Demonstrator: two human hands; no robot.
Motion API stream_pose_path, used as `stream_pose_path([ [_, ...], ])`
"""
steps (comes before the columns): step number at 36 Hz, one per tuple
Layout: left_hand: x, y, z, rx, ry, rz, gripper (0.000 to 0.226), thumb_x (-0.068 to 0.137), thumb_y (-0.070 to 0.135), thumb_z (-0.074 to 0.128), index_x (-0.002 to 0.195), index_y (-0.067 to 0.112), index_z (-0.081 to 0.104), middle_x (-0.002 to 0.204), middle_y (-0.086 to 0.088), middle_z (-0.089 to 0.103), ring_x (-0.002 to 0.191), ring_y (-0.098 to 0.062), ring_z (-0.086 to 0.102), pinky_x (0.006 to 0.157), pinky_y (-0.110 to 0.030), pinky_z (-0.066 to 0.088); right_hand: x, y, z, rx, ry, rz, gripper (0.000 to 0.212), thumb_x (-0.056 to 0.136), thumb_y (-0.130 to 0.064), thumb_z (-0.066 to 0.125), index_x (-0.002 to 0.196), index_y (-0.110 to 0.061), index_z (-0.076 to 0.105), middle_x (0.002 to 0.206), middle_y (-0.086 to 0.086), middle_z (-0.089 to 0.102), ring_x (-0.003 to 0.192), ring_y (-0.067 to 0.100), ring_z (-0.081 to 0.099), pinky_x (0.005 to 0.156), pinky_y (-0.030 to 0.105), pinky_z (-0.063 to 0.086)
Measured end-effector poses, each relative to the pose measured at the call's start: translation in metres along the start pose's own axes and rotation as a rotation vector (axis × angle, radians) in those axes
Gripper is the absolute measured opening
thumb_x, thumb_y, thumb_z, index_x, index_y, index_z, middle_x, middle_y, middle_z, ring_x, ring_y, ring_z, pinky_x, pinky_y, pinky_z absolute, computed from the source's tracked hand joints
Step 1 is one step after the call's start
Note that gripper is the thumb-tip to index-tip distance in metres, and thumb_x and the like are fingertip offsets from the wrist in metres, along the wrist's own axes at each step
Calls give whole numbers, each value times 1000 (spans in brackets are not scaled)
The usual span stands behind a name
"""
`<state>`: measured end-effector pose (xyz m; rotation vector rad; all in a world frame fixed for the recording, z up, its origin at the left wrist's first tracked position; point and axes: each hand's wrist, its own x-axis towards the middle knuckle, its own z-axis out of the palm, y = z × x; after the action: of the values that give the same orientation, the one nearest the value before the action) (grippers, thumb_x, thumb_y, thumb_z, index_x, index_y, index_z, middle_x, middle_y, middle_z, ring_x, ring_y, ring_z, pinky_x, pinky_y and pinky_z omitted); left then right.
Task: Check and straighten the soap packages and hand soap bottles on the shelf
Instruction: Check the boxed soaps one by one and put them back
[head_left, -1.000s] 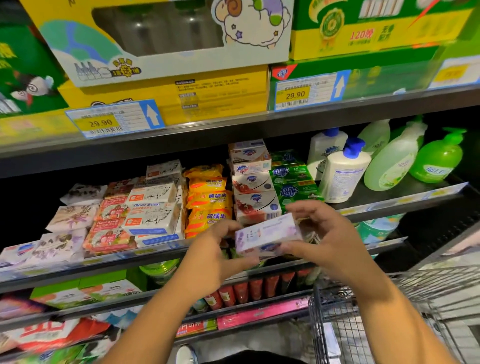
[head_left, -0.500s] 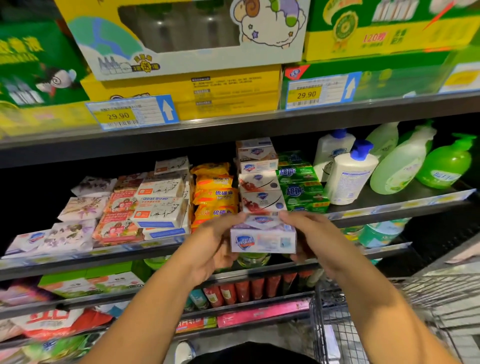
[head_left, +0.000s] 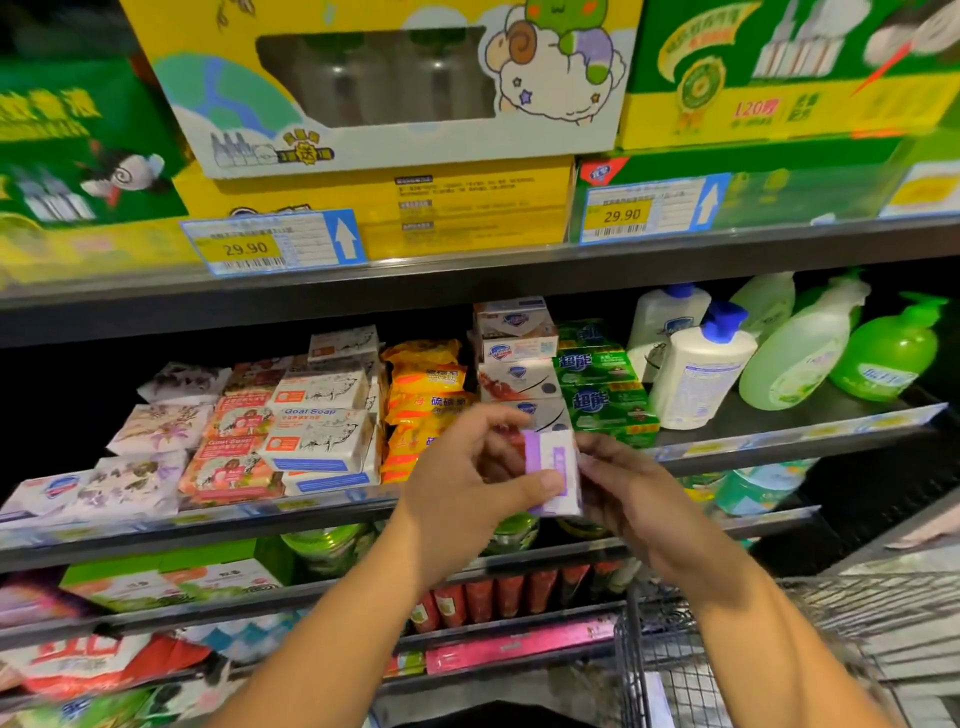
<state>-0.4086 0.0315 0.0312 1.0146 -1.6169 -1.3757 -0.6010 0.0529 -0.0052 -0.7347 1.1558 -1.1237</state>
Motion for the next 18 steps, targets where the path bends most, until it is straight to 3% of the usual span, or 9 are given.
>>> stream_pose_path([
  [2, 0, -3, 2, 27, 7, -9, 40, 75, 27, 84, 108, 39, 64, 87, -16, 63, 79, -39, 63, 71, -50, 57, 2, 7, 3, -7, 6, -11, 24, 105, -13, 45, 122, -10, 61, 113, 13, 73, 102, 26, 71, 89, 42, 56],
  [6, 1, -6, -7, 4, 30, -139, 37, 89, 23, 72, 123, 28, 60, 89, -2, 64, 72, -11, 66, 62, -27, 55, 3, 4, 3, -84, 204, -94, 12, 99, -22, 59, 103, -19, 70, 97, 4, 76, 81, 16, 71, 78, 37, 52],
  [8, 1, -12, -16, -18, -40, -204, 67, 77, 33, 80, 136, 27, 49, 100, 0, 67, 78, -11, 69, 66, -23, 54, 0, -3, 4, -155, 226, -140, 9, 96, -25, 64, 100, -19, 70, 95, 5, 77, 79, 16, 71, 72, 35, 52],
  [11, -2, -16, -24, 254, -206, -219, 104, 65, 35, 91, 143, 45, 23, 118, 6, 59, 99, -13, 64, 70, -12, 48, -4, -13, 11, -267, 197, -171, 14, 96, -28, 65, 94, -14, 64, 86, 9, 74, 65, 19, 63, 56, 29, 48],
  [14, -1, -19, -31, 493, -117, -81, 115, 68, 35, 90, 146, 51, 6, 141, 16, 33, 120, 3, 41, 83, 2, 35, -3, -21, 22, -340, 143, -176, 15, 94, -31, 66, 95, -16, 64, 90, 18, 72, 65, 22, 61, 53, 30, 47],
  [16, -1, -16, -38, 614, -58, 54, 108, 69, 39, 87, 145, 53, 12, 140, 25, 22, 122, 11, 29, 89, 8, 23, 0, -25, 29, -372, 118, -180, 14, 93, -31, 68, 95, -17, 65, 91, 20, 70, 64, 17, 62, 53, 29, 47],
  [18, -1, -12, -47, 791, -56, 210, 92, 72, 46, 83, 145, 50, 27, 142, 22, 30, 128, 2, 32, 97, 4, 19, 4, -30, 39, -408, 82, -203, 13, 91, -33, 69, 90, -21, 67, 92, 23, 67, 69, 21, 63, 57, 33, 48],
])
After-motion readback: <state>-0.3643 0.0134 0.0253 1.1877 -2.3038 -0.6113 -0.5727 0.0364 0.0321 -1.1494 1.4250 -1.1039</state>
